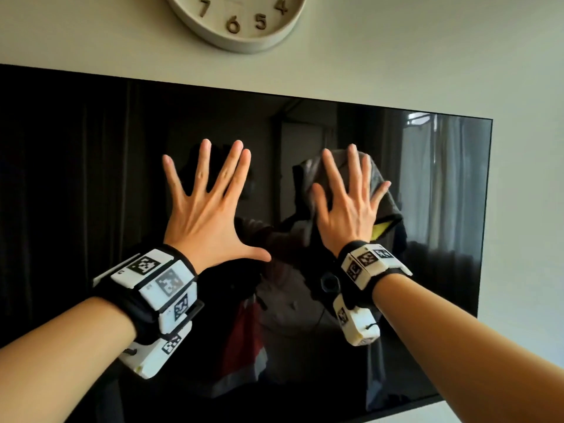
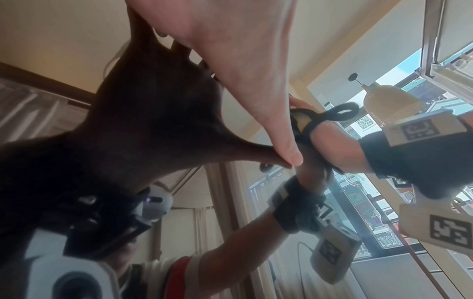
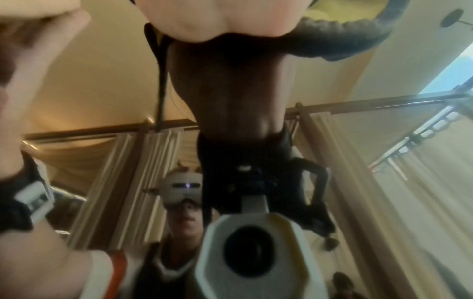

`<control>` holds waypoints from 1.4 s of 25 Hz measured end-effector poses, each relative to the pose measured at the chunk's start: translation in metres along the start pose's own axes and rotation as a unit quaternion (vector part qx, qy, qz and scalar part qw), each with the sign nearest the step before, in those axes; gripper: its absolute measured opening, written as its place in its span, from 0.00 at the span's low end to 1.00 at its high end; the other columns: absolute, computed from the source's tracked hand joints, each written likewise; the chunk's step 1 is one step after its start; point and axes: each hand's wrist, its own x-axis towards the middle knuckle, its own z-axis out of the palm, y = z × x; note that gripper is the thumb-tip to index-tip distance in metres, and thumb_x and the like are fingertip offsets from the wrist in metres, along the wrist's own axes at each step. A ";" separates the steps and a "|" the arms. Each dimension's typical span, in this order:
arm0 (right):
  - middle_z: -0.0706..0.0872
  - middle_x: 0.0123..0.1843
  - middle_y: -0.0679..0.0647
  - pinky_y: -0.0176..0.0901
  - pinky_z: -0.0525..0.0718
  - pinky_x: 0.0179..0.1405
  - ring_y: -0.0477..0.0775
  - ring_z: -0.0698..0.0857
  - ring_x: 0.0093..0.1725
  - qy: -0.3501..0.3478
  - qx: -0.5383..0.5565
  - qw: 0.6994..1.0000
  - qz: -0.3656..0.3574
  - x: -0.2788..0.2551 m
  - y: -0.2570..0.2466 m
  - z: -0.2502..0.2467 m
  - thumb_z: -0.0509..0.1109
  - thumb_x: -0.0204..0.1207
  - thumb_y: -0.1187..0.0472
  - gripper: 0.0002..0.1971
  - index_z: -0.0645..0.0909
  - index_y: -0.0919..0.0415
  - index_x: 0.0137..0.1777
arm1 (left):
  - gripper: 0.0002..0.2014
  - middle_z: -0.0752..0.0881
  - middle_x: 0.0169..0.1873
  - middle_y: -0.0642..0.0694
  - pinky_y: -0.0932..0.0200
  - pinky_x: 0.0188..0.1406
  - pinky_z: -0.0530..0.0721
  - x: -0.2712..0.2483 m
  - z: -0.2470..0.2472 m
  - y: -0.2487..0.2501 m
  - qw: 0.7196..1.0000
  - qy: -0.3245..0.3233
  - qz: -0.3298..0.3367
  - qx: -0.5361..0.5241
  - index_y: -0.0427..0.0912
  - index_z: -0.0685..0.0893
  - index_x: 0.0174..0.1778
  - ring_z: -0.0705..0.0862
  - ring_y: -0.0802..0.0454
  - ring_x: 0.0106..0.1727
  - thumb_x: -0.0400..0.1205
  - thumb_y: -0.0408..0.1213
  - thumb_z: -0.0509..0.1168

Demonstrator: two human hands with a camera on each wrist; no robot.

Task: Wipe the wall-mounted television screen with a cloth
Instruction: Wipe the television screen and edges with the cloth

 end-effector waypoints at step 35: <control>0.48 0.87 0.47 0.79 0.45 0.78 0.53 0.44 0.85 0.031 0.032 0.983 0.176 0.025 0.165 -0.029 0.51 0.84 0.42 0.27 0.52 0.35 0.83 | 0.78 0.40 0.89 0.46 0.12 0.72 0.35 0.045 0.012 0.156 0.997 0.018 0.071 0.007 0.46 0.39 0.89 0.37 0.35 0.88 0.49 0.90 0.56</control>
